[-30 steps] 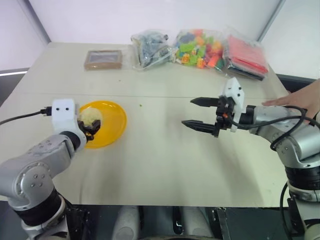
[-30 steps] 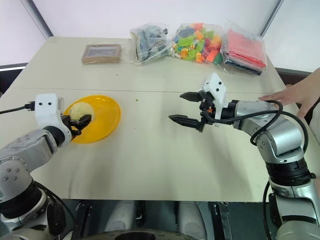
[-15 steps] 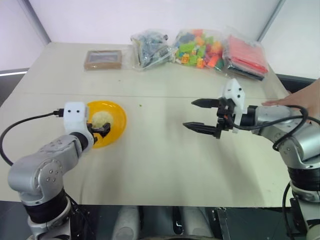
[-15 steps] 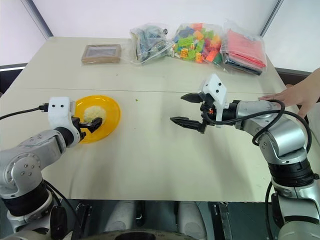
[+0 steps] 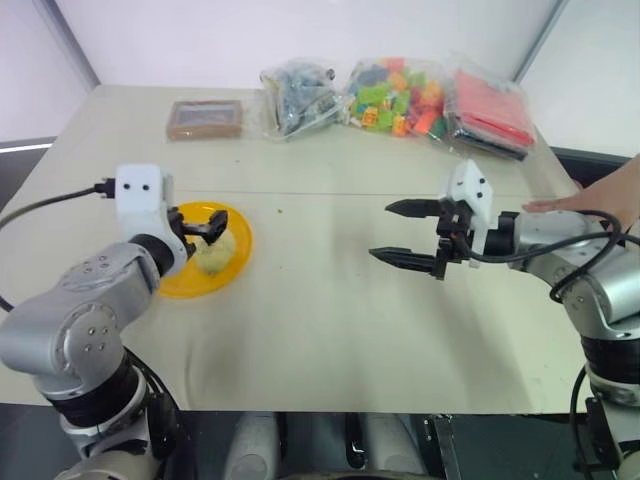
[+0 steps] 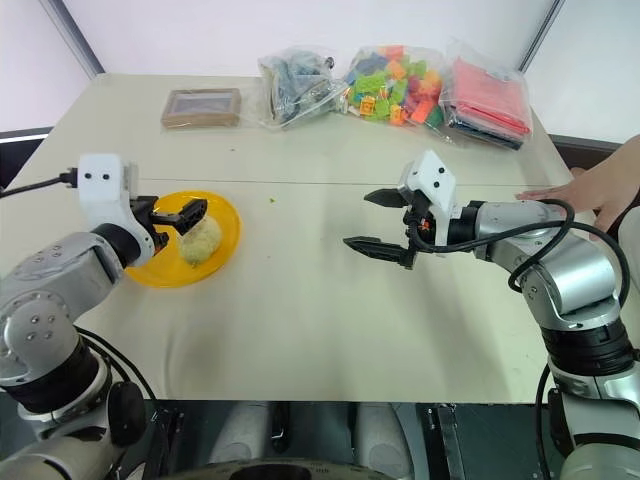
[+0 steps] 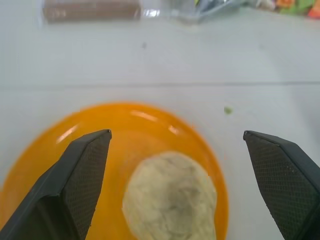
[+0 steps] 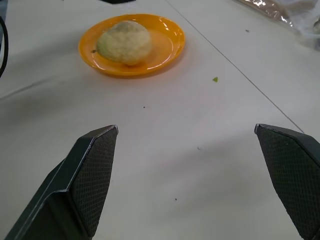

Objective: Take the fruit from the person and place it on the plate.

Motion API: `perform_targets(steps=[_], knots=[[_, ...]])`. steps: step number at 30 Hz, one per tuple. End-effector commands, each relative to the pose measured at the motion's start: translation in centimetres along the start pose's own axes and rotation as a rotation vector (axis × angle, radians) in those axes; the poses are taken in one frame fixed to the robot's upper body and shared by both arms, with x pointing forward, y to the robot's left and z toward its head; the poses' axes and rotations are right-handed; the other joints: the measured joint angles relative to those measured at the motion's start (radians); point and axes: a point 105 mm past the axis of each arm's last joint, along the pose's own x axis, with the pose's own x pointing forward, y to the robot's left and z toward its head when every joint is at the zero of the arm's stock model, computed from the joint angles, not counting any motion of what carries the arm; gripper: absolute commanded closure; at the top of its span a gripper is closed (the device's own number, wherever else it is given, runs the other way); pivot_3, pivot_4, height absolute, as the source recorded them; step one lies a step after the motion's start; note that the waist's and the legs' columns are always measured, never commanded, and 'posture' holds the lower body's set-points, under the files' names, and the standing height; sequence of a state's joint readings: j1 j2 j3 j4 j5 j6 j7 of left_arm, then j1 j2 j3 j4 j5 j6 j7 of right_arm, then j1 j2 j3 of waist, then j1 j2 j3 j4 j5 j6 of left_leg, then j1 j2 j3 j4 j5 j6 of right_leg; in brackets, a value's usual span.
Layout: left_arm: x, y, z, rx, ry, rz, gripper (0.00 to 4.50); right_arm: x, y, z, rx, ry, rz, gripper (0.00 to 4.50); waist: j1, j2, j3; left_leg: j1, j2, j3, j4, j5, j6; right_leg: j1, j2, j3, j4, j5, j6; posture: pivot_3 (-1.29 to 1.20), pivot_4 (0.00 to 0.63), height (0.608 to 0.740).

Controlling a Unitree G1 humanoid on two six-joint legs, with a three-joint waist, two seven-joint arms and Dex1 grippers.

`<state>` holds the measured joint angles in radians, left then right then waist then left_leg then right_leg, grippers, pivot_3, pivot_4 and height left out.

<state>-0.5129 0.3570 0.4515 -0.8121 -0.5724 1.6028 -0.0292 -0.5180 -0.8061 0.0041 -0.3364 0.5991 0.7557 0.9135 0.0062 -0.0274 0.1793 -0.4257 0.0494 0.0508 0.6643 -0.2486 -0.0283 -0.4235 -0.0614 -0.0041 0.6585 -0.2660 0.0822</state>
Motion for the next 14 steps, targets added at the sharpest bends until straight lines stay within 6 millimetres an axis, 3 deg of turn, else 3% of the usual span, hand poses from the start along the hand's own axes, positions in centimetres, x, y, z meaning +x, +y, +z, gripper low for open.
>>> perform_targets(steps=[1,9,14], knots=[[-1.5,-0.8,1.4,0.119,-0.054,-0.062,0.06,-0.5,-0.6,1.1,-0.055,-0.023,-0.016,0.00,-0.002,0.000,0.000,0.000,0.000,0.000,0.000,0.000,0.000,0.000,0.000,0.000,0.000,0.000,0.000,0.00,0.150,0.731],[-3.9,-1.4,5.1,0.358,-0.083,-0.217,0.06,-1.2,-1.7,1.2,-0.062,-0.019,-0.025,0.00,0.002,-0.001,0.001,0.000,0.000,0.000,0.000,0.000,0.000,0.000,0.000,0.000,0.000,0.000,0.000,0.00,0.150,0.731],[-4.7,-1.5,5.6,0.385,-0.082,-0.261,0.06,-1.6,-2.3,1.8,-0.060,-0.039,-0.026,0.00,0.002,-0.001,0.001,0.000,0.000,0.000,0.000,0.000,0.000,0.000,0.000,0.000,-0.001,0.000,0.000,0.00,0.150,0.731]])
